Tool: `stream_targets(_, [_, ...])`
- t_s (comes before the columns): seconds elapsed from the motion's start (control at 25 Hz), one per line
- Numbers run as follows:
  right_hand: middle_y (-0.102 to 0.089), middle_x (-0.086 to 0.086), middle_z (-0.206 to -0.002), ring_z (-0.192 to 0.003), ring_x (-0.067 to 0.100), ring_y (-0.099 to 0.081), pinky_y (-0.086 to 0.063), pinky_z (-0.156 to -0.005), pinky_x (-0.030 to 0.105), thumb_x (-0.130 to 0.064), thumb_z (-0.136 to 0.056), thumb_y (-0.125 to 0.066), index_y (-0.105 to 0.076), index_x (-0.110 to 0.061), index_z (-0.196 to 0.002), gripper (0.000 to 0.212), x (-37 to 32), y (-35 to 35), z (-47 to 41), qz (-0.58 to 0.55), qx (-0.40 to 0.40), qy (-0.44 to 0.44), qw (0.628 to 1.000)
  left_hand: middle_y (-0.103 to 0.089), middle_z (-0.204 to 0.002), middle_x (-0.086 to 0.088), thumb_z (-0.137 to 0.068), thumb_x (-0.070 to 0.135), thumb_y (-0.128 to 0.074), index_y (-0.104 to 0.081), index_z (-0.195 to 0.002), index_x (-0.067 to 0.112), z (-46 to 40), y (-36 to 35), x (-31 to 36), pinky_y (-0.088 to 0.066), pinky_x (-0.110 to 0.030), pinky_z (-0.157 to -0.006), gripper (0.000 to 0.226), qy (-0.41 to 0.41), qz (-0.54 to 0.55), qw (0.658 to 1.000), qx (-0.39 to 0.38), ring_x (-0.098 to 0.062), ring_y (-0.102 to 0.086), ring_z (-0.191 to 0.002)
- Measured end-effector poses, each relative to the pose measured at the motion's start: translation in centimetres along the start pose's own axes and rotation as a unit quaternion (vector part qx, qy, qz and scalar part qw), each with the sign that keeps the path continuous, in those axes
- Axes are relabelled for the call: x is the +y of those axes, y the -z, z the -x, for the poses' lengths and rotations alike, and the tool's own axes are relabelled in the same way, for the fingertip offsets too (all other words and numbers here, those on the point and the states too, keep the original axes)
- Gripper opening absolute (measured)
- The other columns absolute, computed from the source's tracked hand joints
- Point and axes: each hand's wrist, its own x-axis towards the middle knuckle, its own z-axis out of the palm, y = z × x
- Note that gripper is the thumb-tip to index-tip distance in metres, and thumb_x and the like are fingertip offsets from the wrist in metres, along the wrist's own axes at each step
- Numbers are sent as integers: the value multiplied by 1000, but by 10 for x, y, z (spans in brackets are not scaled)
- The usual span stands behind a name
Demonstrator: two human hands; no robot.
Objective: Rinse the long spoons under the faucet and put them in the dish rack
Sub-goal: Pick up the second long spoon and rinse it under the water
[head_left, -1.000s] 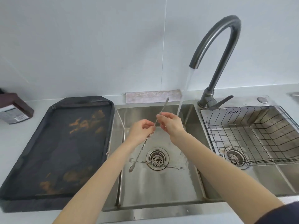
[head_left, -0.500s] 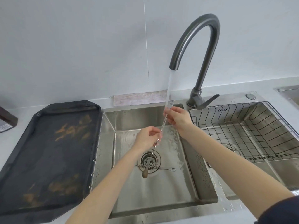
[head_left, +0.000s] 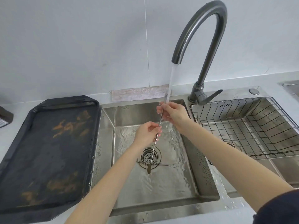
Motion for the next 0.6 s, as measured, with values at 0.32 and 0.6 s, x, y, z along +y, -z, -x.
stream_targets(0.32, [-66, -3, -75, -57, -4, -65, -53, -57, 12, -16, -92, -55, -60, -17, -75, 18, -10, 3, -2, 2, 13, 16, 1000, -60, -72, 0, -95, 1, -44, -59, -110, -3, -1, -3, 18, -46, -21, -60, 22, -18, -7, 1000, -7, -13, -53, -62])
stream_targets(0.6, [-69, 7, -86, -46, -5, -63, -54, -51, 11, -12, -93, -52, -60, -5, -104, 15, -28, 12, -7, 53, 48, 41, 997, -63, -76, 1, -95, 3, -45, -56, -118, -4, 1, -9, 23, -50, -14, -57, 26, -10, 14, 999, -44, 4, -62, -47])
